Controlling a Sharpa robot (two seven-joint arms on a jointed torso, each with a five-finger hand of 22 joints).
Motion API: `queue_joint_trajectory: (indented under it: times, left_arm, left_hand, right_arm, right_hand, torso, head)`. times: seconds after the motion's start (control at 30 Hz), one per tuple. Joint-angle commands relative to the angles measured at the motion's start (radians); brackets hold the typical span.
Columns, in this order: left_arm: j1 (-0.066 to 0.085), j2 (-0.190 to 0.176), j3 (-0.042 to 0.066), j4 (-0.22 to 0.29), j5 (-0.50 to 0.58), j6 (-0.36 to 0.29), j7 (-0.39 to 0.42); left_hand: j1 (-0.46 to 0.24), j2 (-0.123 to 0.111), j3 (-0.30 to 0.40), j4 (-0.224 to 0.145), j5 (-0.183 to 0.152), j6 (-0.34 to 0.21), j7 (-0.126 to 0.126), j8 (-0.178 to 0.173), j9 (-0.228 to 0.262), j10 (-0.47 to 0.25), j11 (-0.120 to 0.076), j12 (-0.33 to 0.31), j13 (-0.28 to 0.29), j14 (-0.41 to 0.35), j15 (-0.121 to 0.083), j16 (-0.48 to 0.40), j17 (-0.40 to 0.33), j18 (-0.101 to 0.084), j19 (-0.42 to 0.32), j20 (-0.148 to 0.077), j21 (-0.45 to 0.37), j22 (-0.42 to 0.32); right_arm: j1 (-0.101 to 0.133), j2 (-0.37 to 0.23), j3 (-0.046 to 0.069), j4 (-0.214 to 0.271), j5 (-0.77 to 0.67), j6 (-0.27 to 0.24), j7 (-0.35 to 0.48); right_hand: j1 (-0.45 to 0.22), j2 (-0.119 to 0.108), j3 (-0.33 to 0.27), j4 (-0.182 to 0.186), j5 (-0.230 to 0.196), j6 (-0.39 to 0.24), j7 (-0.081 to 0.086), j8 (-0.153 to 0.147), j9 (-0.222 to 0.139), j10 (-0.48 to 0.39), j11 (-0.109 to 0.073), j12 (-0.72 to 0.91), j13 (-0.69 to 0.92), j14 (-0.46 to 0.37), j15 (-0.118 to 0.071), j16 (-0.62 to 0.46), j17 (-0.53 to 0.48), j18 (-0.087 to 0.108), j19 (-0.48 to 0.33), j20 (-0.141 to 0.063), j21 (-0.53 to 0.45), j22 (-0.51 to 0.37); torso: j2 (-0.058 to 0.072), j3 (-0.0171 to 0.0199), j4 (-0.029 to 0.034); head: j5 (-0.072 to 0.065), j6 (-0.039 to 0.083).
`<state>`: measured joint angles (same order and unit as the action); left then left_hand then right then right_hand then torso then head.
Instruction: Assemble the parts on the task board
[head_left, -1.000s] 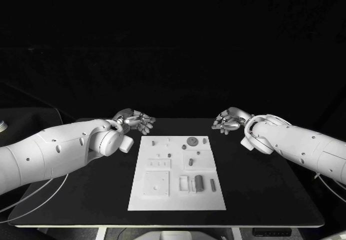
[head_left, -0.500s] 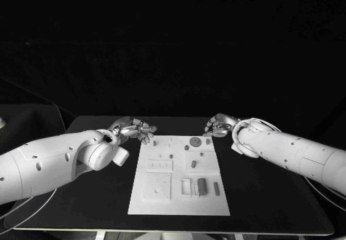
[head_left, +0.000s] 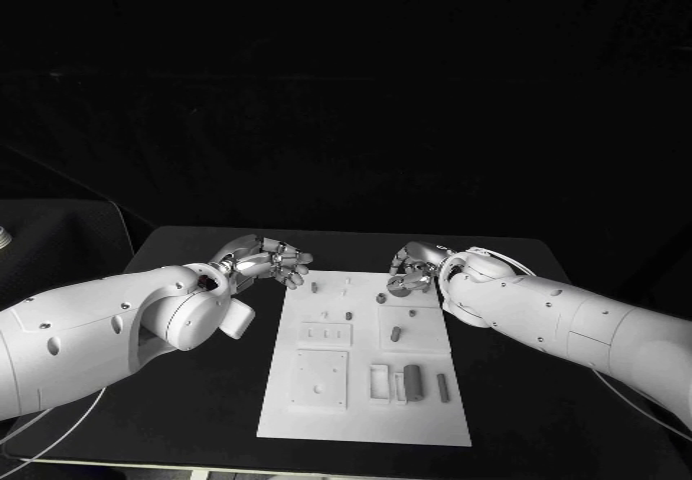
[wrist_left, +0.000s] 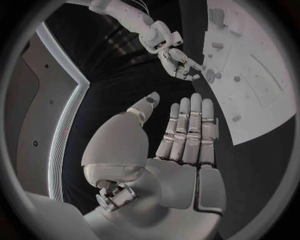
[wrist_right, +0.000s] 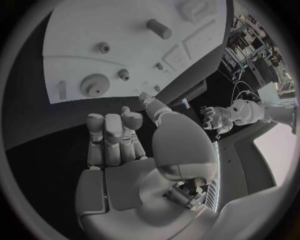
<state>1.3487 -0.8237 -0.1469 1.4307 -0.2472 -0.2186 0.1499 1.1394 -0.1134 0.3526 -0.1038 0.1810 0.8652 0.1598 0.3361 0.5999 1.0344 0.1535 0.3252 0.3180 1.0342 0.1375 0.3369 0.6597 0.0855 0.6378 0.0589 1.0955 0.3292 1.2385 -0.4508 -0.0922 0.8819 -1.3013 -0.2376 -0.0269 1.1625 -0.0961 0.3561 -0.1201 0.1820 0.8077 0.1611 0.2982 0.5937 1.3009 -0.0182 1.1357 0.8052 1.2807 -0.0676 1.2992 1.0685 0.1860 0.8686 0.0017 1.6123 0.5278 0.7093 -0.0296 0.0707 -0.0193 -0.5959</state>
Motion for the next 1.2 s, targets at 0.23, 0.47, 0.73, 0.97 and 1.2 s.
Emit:
queue_joint_trajectory:
  times: [0.23, 0.47, 0.73, 0.97, 1.2]
  left_arm:
    - [0.008, -0.003, 0.006, 0.005, 0.050, -0.009, 0.011]
    - [0.008, -0.004, 0.006, 0.003, 0.057, -0.011, 0.007]
    - [0.009, 0.002, 0.007, -0.006, 0.059, -0.010, 0.006]
    - [0.009, 0.000, 0.007, -0.005, 0.061, -0.012, 0.003]
    - [0.009, 0.001, 0.007, -0.002, 0.061, -0.012, 0.002]
  left_hand:
    - [-0.004, -0.001, -0.006, -0.001, 0.003, -0.007, 0.001, -0.003, -0.001, -0.005, -0.001, -0.002, -0.002, -0.005, -0.001, -0.004, -0.001, -0.009, -0.007, -0.001, -0.005, -0.001]
    - [-0.003, -0.001, -0.006, -0.001, 0.003, -0.007, 0.001, -0.003, -0.001, -0.006, -0.001, -0.002, -0.002, -0.005, -0.001, -0.004, 0.000, -0.009, -0.007, -0.001, -0.005, -0.001]
    - [-0.003, 0.000, -0.006, -0.001, 0.003, -0.008, 0.001, -0.003, -0.001, -0.006, -0.001, -0.002, -0.002, -0.004, -0.001, -0.004, 0.000, -0.009, -0.007, -0.001, -0.005, -0.001]
    - [-0.003, 0.000, -0.006, -0.001, 0.003, -0.008, 0.001, -0.003, -0.002, -0.006, -0.001, -0.003, -0.002, -0.004, -0.001, -0.004, 0.000, -0.009, -0.007, -0.001, -0.005, 0.000]
    - [-0.003, 0.000, -0.006, -0.001, 0.003, -0.008, 0.001, -0.004, -0.002, -0.006, -0.001, -0.003, -0.002, -0.004, -0.001, -0.004, 0.000, -0.009, -0.007, -0.001, -0.005, 0.000]
  right_arm:
    - [0.006, 0.005, 0.000, 0.013, -0.083, -0.011, -0.073]
    - [0.006, -0.004, 0.000, 0.044, -0.103, 0.015, -0.083]
    - [0.006, 0.001, 0.000, 0.049, -0.110, 0.034, -0.089]
    - [0.006, 0.010, 0.000, 0.032, -0.120, 0.034, -0.097]
    - [0.005, 0.010, 0.000, 0.027, -0.124, 0.033, -0.104]
  right_hand:
    - [0.006, -0.009, -0.007, 0.002, 0.006, -0.024, 0.001, -0.004, -0.010, 0.000, -0.013, 0.045, 0.026, 0.008, -0.013, 0.050, 0.026, 0.019, 0.022, -0.005, 0.027, 0.012]
    - [0.003, -0.013, -0.009, 0.004, 0.006, -0.033, 0.001, -0.005, -0.014, -0.001, -0.015, 0.060, 0.035, 0.009, -0.015, 0.066, 0.036, 0.020, 0.025, -0.006, 0.036, 0.016]
    - [0.001, -0.013, -0.010, 0.005, 0.006, -0.034, 0.001, -0.004, -0.015, -0.001, -0.015, 0.065, 0.038, 0.009, -0.016, 0.071, 0.039, 0.021, 0.027, -0.006, 0.039, 0.018]
    - [0.000, -0.009, -0.009, 0.007, 0.007, -0.031, 0.000, 0.000, -0.016, -0.001, -0.017, 0.079, 0.047, 0.010, -0.017, 0.086, 0.047, 0.022, 0.030, -0.007, 0.047, 0.022]
    - [0.001, -0.004, -0.006, 0.008, 0.008, -0.028, 0.000, 0.004, -0.017, -0.002, -0.019, 0.090, 0.053, 0.011, -0.019, 0.098, 0.054, 0.024, 0.033, -0.009, 0.053, 0.025]
  torso:
    - [0.059, -0.0078, 0.0175]
    - [0.078, -0.0097, 0.0196]
    - [0.088, -0.0091, 0.0208]
    - [0.090, -0.0076, 0.0221]
    - [0.093, -0.0085, 0.0228]
  head:
    - [-0.013, 0.021]
    - [-0.017, 0.025]
    - [-0.019, 0.031]
    - [-0.018, 0.033]
    - [-0.016, 0.030]
